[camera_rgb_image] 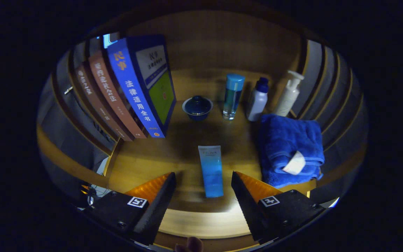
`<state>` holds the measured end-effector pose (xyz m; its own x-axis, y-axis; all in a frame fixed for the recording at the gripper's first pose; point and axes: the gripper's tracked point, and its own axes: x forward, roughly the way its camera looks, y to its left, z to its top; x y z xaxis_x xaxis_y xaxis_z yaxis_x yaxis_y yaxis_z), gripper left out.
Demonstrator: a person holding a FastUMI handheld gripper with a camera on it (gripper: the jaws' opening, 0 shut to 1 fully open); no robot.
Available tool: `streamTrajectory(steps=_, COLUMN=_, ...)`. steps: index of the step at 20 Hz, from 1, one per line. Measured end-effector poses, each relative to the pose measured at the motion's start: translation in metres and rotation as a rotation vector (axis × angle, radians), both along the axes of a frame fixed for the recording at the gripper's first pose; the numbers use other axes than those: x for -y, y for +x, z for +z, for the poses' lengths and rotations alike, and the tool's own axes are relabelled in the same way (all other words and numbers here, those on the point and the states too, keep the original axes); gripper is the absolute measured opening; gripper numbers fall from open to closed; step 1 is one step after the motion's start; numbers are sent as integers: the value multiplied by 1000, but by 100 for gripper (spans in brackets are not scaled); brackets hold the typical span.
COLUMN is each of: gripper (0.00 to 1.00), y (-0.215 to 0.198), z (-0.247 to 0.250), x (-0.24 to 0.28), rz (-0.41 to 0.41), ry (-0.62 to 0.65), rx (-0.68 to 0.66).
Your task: Pull open the drawer, take out the items inside it, and place them on the countertop above the cabinet.
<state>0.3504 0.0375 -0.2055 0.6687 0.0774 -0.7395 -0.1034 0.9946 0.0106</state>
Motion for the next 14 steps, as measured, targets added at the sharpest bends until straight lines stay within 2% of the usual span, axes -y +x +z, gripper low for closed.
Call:
streamTrajectory(steps=3, gripper=100, y=-30, z=27, x=2, rz=-35, ry=10, rx=142)
streamTrajectory(steps=6, gripper=100, y=-57, z=60, x=11, rz=-63, ry=16, rx=344)
streamTrajectory(steps=11, gripper=100, y=-131, z=108, x=34, rz=-102, ry=-8, rx=667)
streamTrajectory(steps=14, gripper=99, y=-176, z=99, x=47, rz=-129, ry=45, rx=740)
